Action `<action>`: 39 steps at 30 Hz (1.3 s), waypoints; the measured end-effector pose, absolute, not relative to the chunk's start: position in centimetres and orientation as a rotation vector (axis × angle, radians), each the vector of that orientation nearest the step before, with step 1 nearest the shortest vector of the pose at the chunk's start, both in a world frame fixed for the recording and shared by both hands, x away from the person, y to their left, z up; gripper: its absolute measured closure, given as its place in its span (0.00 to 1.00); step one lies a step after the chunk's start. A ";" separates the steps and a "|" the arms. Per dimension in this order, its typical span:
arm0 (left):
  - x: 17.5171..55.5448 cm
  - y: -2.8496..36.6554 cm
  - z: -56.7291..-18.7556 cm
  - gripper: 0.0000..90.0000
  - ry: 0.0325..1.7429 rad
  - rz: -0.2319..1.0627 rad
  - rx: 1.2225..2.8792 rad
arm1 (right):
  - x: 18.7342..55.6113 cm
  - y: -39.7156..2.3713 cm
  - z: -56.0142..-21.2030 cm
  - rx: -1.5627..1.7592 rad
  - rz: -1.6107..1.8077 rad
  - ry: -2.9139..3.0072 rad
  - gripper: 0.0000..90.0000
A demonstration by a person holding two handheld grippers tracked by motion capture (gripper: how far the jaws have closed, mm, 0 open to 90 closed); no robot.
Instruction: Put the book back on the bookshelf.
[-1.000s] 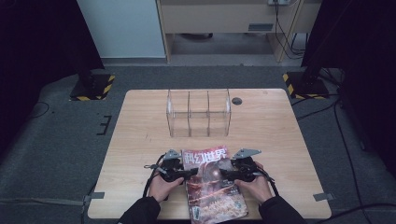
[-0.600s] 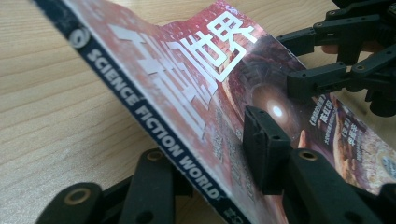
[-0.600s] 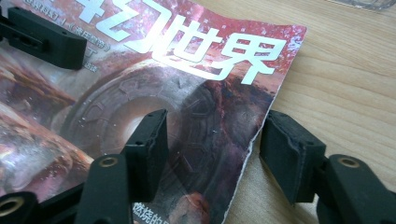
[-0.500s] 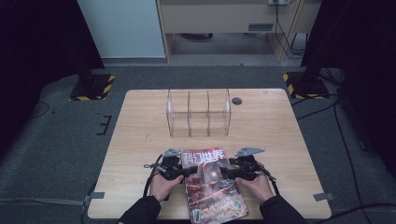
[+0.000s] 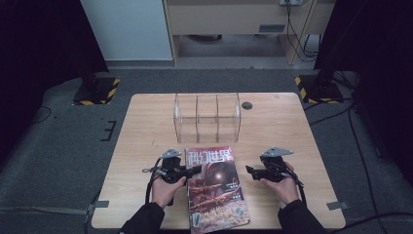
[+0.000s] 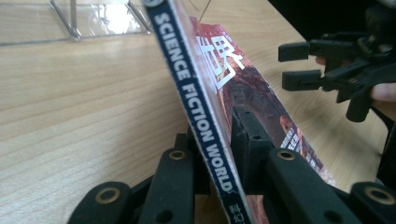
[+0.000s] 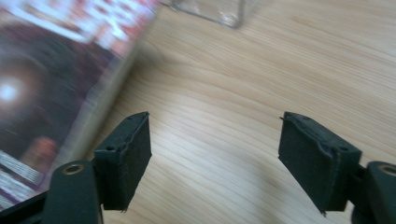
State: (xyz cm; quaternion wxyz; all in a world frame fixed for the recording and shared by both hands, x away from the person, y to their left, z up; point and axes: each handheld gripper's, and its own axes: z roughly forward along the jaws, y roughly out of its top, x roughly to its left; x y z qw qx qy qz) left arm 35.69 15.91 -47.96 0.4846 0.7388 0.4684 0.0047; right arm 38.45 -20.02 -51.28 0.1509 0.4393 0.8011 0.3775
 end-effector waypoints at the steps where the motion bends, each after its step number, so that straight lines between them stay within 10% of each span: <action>1: 35.6 16.2 -47.5 0.88 1.146 0.011 1.779 | 38.6 -20.7 -51.5 1.279 1.048 2.291 0.24; 39: 33.0 22.4 -36.2 0.93 1.079 0.387 1.538 | 39.3 -22.5 -53.6 1.324 0.905 2.259 0.08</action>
